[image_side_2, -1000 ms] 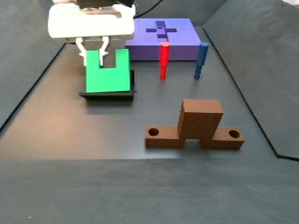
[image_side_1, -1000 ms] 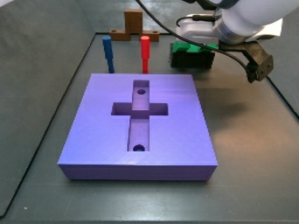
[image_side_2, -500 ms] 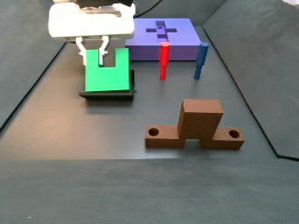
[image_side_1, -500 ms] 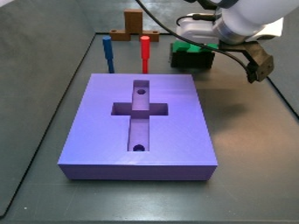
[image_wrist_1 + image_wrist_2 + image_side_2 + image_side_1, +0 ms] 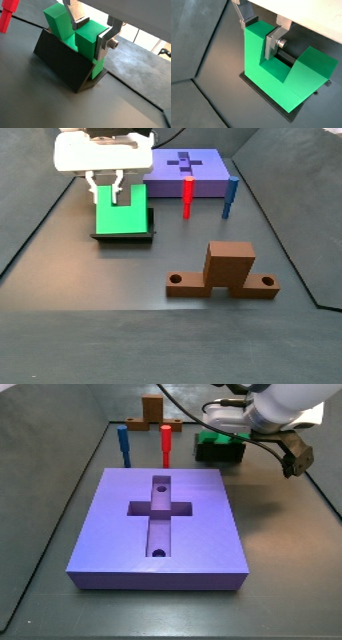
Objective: Pick up the green object. Move up. Place the green object on the fixture. Regrasp the green object. Move to above the board. Insert the green object.
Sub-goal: Regrasp the green object, then move to above the board.
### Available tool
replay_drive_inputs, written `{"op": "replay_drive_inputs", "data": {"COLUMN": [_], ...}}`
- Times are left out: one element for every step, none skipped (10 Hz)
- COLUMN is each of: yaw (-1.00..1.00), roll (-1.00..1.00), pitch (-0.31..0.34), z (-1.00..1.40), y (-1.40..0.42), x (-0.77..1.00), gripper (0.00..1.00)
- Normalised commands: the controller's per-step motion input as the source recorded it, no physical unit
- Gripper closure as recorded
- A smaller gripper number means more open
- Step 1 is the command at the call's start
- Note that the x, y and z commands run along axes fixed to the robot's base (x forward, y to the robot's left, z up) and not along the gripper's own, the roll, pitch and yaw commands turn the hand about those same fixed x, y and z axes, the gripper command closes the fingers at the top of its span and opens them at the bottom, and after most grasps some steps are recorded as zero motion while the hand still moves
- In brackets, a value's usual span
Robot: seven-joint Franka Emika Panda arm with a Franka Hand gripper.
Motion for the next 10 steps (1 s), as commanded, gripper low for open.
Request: {"op": "replay_drive_inputs", "data": {"yaw": [0.0, 0.0, 0.0, -0.08, -0.09, -0.05, -0.05, -0.03, 0.0, 0.01], "roll": [0.0, 0.0, 0.0, 0.01, -0.03, 0.0, 0.0, -0.01, -0.01, 0.0], "pitch": [0.0, 0.0, 0.0, 0.002, 0.006, 0.024, 0.057, 0.095, 0.105, 0.117], "z": [0.0, 0.0, 1.4, 1.4, 1.4, 1.4, 1.4, 1.4, 1.4, 0.76], "y": [0.0, 0.0, 0.0, 0.01, 0.01, 0.02, 0.01, -0.01, 0.0, -0.02], "x": [0.0, 0.0, 0.0, -0.01, -0.02, -0.02, -0.01, -0.01, 0.01, 0.03], "gripper": [1.0, 1.0, 1.0, 1.0, 1.0, 1.0, 1.0, 1.0, 1.0, 1.0]}}
